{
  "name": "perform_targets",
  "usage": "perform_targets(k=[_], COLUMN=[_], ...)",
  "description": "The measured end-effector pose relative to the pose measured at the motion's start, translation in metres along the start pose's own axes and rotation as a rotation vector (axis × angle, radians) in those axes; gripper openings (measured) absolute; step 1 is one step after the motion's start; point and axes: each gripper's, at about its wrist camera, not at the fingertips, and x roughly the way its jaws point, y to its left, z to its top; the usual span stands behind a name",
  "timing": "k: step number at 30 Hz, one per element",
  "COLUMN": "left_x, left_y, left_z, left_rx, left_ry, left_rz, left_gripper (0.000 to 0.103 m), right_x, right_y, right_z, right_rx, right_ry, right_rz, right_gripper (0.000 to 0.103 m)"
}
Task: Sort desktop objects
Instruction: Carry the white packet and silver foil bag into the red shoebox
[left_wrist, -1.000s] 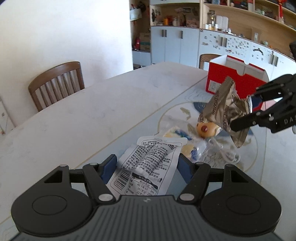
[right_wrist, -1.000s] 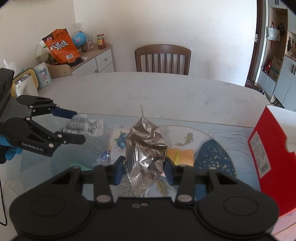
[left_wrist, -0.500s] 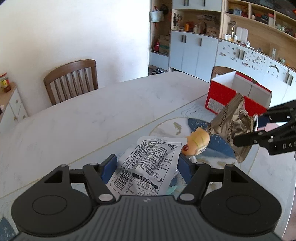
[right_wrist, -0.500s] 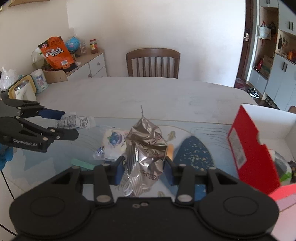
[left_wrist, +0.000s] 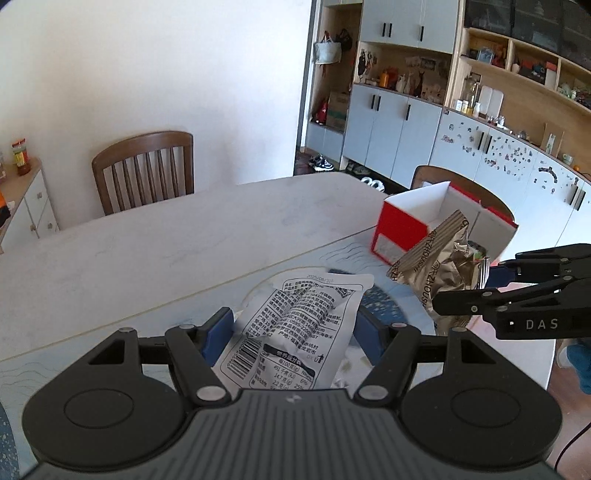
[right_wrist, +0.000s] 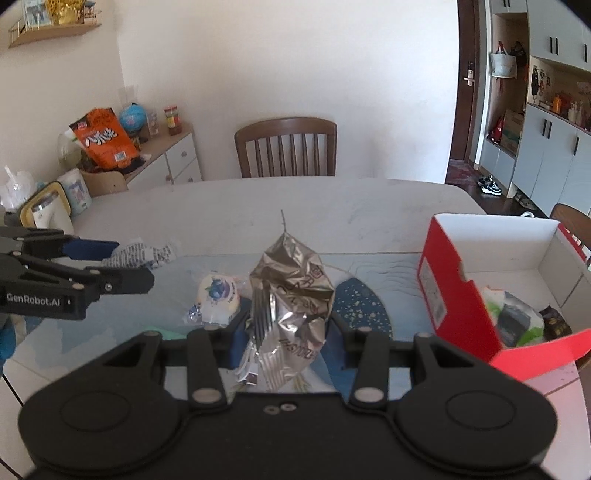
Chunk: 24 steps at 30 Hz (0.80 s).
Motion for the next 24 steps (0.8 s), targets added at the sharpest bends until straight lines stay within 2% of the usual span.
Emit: perform_targets(k=[6,13,24], left_x=[-0.008,-0.01,0.01], left_y=[-0.031,-0.07,-0.13], left_z=[0.011,0.024,0.051], left_rx=[0.007,0.015,0.037], left_ry=[-0.007,-0.037,-0.054], left_rz=[0.027,0.014,-0.004], left_gripper=[0.07,0.07,0.07], right_x=[-0.024,-0.041,-0.066], right_y=[-0.017,-0.042,-0.105], right_z=[-0.001,-0.004,-0.001], right_rx=[0.007,0.031,0.044], right_ry=[-0.021,-0.008,-0.015], right_rz=[-0.014,-0.03,-0.079], right_gripper=[0.044,0.044,0.044])
